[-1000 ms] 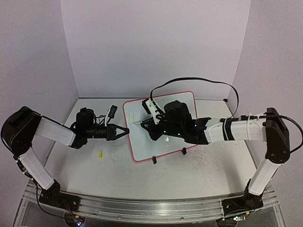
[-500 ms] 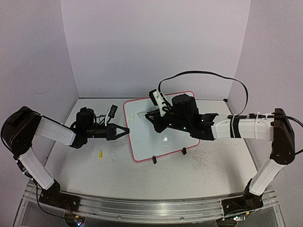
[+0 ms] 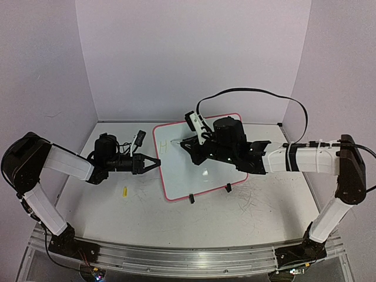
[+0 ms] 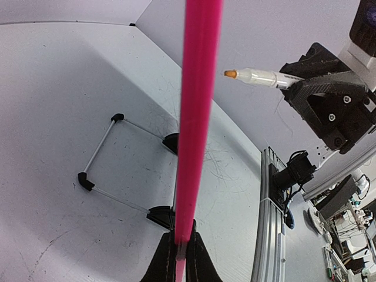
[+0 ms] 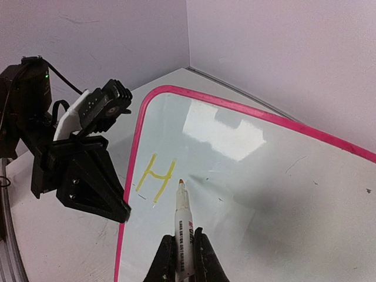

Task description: Write a sentence on the whiteboard

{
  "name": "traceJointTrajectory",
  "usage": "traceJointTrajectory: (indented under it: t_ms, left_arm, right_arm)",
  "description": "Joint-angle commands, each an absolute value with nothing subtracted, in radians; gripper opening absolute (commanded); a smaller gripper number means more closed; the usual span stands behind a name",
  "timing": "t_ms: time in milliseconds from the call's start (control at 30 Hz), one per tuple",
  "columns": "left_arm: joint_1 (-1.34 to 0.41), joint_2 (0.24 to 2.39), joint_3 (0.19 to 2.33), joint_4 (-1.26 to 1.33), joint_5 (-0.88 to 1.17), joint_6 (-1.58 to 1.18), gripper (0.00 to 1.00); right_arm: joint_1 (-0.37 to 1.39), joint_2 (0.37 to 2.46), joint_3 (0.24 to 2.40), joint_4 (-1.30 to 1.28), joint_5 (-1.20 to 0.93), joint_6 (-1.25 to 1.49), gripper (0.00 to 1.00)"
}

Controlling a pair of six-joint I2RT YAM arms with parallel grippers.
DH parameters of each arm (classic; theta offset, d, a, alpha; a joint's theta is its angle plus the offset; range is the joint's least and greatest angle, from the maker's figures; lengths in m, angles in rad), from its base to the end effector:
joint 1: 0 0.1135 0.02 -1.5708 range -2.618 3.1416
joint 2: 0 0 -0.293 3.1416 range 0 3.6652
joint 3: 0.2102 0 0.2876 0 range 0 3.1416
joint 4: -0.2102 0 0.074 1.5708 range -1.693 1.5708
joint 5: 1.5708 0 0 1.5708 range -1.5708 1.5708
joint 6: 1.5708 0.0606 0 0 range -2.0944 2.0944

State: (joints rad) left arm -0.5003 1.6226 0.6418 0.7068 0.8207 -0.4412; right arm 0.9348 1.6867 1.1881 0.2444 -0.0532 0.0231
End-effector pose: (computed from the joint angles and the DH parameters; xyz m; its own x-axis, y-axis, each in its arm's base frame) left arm 0.2881 -0.2080 0.1746 -0.6182 0.0062 -0.7860 0.7531 0.2908 -0.5901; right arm 0.2705 0.3718 0.2889 -0.1686 -0.1895 -0.9673 -0.8302 0.5563 0.0357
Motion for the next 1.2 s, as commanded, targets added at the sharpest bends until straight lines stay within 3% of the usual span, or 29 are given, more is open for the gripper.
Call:
traceJointTrajectory:
  t_ms: [0, 1167]
  left_arm:
    - [-0.503, 1.613, 0.69, 0.718, 0.852, -0.442, 0.0]
    - [-0.503, 1.614, 0.699, 0.711, 0.855, -0.439, 0.0]
  right_arm:
    - [0.937, 1.702, 1.19, 0.255, -0.039, 0.026, 0.0]
    - [0.94, 1.754, 1.237, 0.23, -0.058, 0.021, 0.0]
